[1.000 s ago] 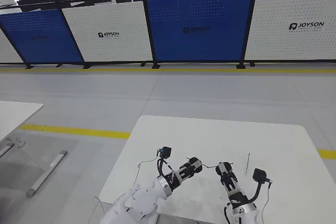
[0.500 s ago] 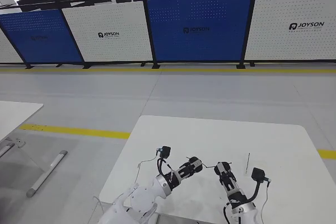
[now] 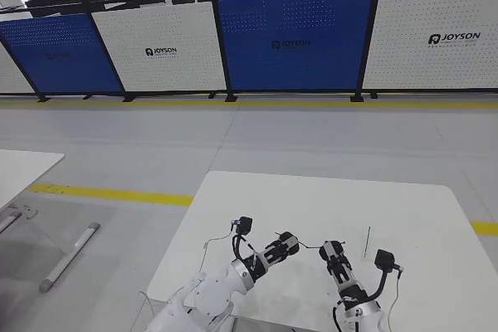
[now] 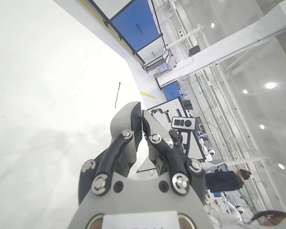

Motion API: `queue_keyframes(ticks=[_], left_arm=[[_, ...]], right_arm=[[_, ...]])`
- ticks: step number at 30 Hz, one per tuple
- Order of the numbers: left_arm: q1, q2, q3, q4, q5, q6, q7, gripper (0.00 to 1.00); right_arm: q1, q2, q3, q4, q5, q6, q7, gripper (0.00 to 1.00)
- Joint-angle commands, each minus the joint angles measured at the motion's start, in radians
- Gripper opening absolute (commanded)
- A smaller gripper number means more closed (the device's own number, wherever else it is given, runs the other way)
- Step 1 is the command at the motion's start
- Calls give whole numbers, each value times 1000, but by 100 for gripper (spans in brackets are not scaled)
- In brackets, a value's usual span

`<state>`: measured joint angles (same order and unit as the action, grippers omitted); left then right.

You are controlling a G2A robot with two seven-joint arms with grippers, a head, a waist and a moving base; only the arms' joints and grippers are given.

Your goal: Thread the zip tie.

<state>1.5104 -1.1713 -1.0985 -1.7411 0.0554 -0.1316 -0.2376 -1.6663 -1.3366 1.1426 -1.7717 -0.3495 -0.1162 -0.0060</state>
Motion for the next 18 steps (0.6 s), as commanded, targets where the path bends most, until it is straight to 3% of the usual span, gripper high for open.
queue_keyframes(ticks=[1, 18], left_arm=[[0, 0, 0, 0, 5, 1, 3, 0], [-5, 0, 8, 6, 21, 15, 18, 0]], right_arm=[[0, 0, 0, 0, 0, -2, 1, 0], [-1, 0, 0, 1, -6, -1, -1, 4]])
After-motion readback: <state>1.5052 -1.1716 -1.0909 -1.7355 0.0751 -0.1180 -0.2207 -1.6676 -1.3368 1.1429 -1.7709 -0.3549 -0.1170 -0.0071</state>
